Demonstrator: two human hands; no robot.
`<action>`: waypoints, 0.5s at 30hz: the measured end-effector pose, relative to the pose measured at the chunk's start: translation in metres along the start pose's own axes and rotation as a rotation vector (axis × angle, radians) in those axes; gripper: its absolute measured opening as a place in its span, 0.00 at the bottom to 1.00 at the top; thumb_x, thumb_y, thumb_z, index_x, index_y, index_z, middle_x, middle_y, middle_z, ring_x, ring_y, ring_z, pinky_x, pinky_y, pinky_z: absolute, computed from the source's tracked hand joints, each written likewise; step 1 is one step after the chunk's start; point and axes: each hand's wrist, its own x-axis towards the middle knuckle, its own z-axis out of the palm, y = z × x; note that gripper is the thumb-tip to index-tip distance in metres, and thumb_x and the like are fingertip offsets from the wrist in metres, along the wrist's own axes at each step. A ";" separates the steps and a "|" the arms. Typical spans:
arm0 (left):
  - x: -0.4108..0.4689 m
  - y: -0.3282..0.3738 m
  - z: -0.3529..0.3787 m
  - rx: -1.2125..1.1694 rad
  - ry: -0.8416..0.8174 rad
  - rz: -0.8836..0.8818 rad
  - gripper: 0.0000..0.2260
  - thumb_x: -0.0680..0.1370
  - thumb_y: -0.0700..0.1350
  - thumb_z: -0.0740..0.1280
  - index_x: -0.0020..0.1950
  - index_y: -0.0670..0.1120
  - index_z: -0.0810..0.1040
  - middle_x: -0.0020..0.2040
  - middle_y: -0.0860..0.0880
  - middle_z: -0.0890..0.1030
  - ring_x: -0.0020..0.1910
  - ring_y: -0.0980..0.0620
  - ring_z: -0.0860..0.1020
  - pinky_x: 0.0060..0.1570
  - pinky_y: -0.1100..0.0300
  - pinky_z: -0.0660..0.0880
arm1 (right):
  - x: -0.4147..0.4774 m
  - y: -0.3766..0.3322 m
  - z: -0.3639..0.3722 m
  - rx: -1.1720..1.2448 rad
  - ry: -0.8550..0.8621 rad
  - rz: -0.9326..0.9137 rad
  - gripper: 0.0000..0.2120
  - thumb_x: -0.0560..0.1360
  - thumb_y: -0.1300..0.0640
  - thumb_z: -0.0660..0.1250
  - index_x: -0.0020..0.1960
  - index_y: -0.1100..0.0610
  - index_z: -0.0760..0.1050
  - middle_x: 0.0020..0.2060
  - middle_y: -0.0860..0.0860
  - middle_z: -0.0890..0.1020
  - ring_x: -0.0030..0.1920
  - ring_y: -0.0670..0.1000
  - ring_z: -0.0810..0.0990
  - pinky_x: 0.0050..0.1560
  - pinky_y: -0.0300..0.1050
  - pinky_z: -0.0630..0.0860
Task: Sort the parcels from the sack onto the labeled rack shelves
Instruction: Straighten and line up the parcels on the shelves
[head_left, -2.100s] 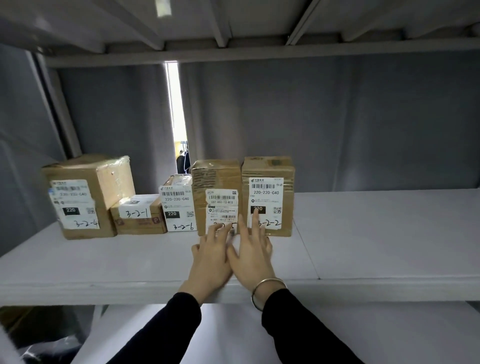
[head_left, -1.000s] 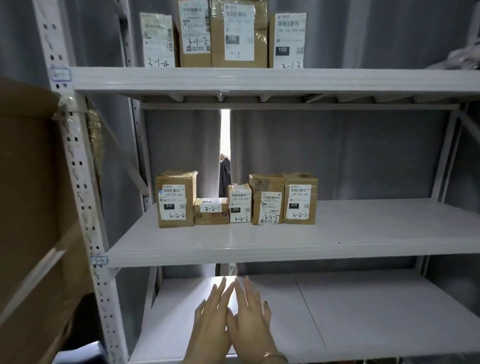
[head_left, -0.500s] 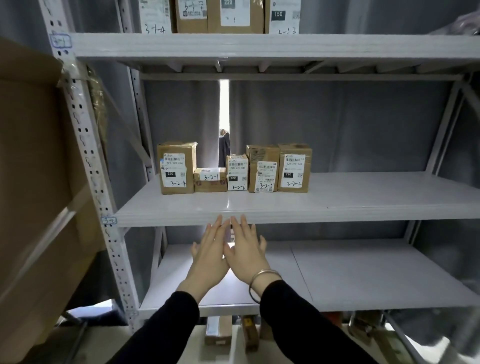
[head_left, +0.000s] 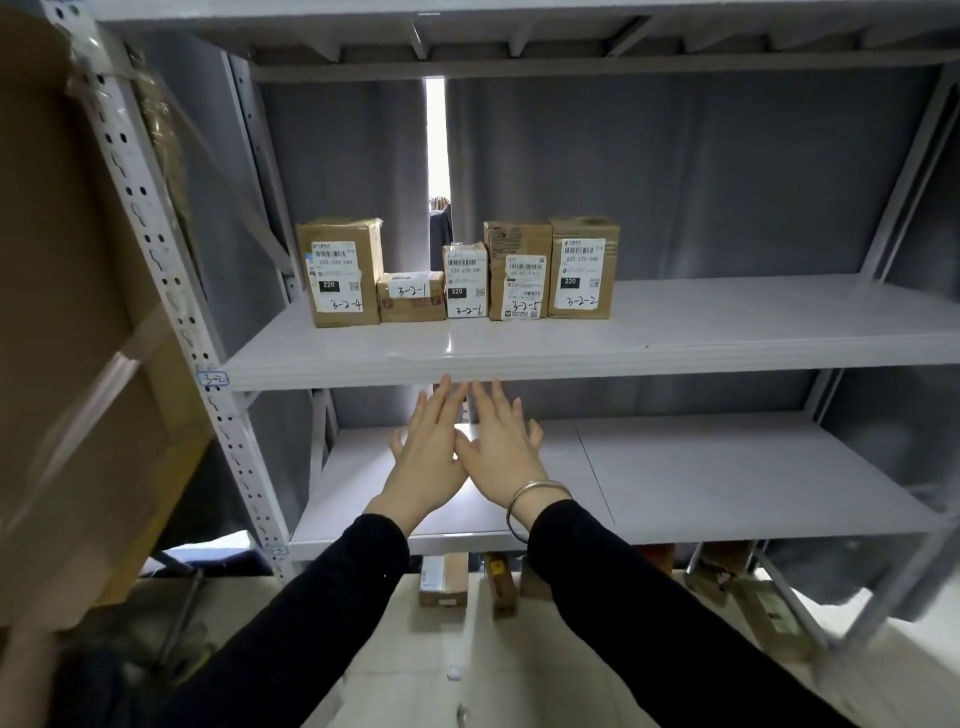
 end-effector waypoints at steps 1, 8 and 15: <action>-0.001 0.001 0.002 -0.001 0.002 0.001 0.31 0.78 0.39 0.59 0.76 0.56 0.50 0.78 0.56 0.43 0.77 0.51 0.42 0.70 0.39 0.47 | 0.000 0.002 0.000 0.000 0.003 0.001 0.29 0.79 0.50 0.55 0.76 0.51 0.47 0.77 0.51 0.46 0.76 0.61 0.45 0.73 0.59 0.45; -0.001 0.009 0.009 0.020 0.000 -0.009 0.31 0.78 0.40 0.58 0.77 0.55 0.49 0.78 0.56 0.43 0.77 0.51 0.42 0.70 0.38 0.48 | 0.000 0.014 -0.001 0.005 0.009 -0.004 0.30 0.79 0.50 0.55 0.76 0.51 0.46 0.77 0.51 0.45 0.76 0.61 0.45 0.73 0.59 0.45; 0.006 0.007 0.007 0.044 -0.001 -0.026 0.29 0.79 0.47 0.60 0.76 0.55 0.50 0.78 0.57 0.44 0.77 0.51 0.44 0.68 0.36 0.52 | 0.003 0.021 -0.007 -0.010 -0.022 -0.017 0.29 0.80 0.49 0.53 0.76 0.50 0.45 0.77 0.51 0.45 0.76 0.61 0.44 0.73 0.59 0.44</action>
